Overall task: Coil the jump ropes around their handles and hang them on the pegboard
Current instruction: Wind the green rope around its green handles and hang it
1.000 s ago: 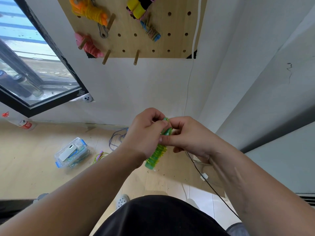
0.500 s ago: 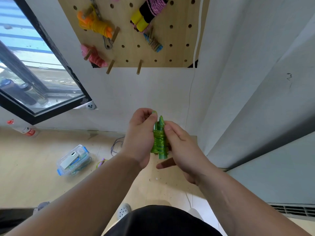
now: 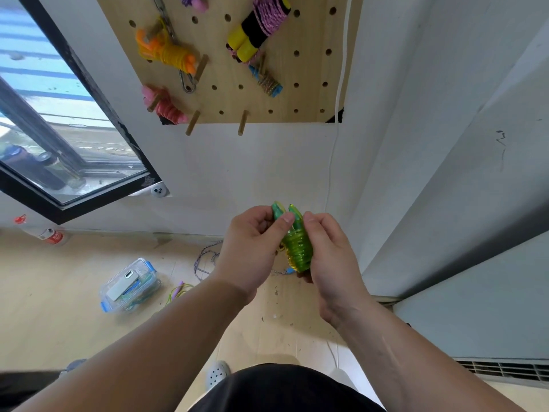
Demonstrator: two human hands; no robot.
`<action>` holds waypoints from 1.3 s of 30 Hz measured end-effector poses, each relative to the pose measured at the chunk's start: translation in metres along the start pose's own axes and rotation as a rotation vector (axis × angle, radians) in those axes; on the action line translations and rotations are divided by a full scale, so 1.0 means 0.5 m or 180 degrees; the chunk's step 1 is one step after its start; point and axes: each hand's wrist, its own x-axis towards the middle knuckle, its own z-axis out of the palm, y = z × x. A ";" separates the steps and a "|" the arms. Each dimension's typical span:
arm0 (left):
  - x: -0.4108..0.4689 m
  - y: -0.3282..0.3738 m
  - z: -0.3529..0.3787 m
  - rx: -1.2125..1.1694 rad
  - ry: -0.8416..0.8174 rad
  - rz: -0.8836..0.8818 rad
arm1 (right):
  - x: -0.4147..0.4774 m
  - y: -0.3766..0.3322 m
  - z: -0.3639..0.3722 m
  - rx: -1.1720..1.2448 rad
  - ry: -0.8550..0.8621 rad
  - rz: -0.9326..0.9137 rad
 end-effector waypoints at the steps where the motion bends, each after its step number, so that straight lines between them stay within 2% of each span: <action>1: -0.002 0.000 0.000 0.0049 -0.0072 0.0058 | 0.000 0.001 0.002 0.0017 0.0101 -0.0060; 7: -0.017 0.004 0.006 0.0616 -0.0251 0.0340 | 0.001 -0.004 0.014 0.0333 0.0336 0.0132; 12: -0.022 -0.007 0.002 0.0808 -0.0212 0.0400 | 0.009 -0.011 0.013 0.0392 0.0121 0.0376; 17: -0.012 -0.016 -0.003 0.0958 -0.0287 0.0283 | 0.014 -0.005 0.006 0.0124 -0.0082 0.0250; 19: -0.004 -0.011 -0.005 0.0753 -0.0404 0.0195 | 0.022 -0.008 0.001 0.0097 -0.0109 0.0121; 21: 0.001 -0.002 -0.008 0.0230 -0.0545 -0.0008 | 0.032 -0.015 -0.004 0.0088 -0.0141 -0.0020; 23: 0.007 0.002 -0.015 -0.0462 -0.0533 -0.0396 | 0.044 -0.015 -0.007 0.0088 -0.0140 -0.0129; 25: 0.010 0.007 -0.026 -0.0780 -0.0482 -0.0721 | 0.053 -0.008 -0.004 -0.0011 -0.0128 -0.0294; 29: 0.026 0.010 -0.059 -0.0108 -0.0468 -0.0846 | 0.062 0.016 0.019 -0.0321 -0.0341 -0.0416; 35: 0.067 0.003 -0.131 -0.0288 -0.0494 -0.1204 | 0.100 0.025 0.085 -0.0542 -0.0321 -0.0638; 39: 0.115 0.001 -0.188 -0.0533 -0.0275 -0.1182 | 0.130 0.034 0.145 -0.0817 -0.0425 -0.0721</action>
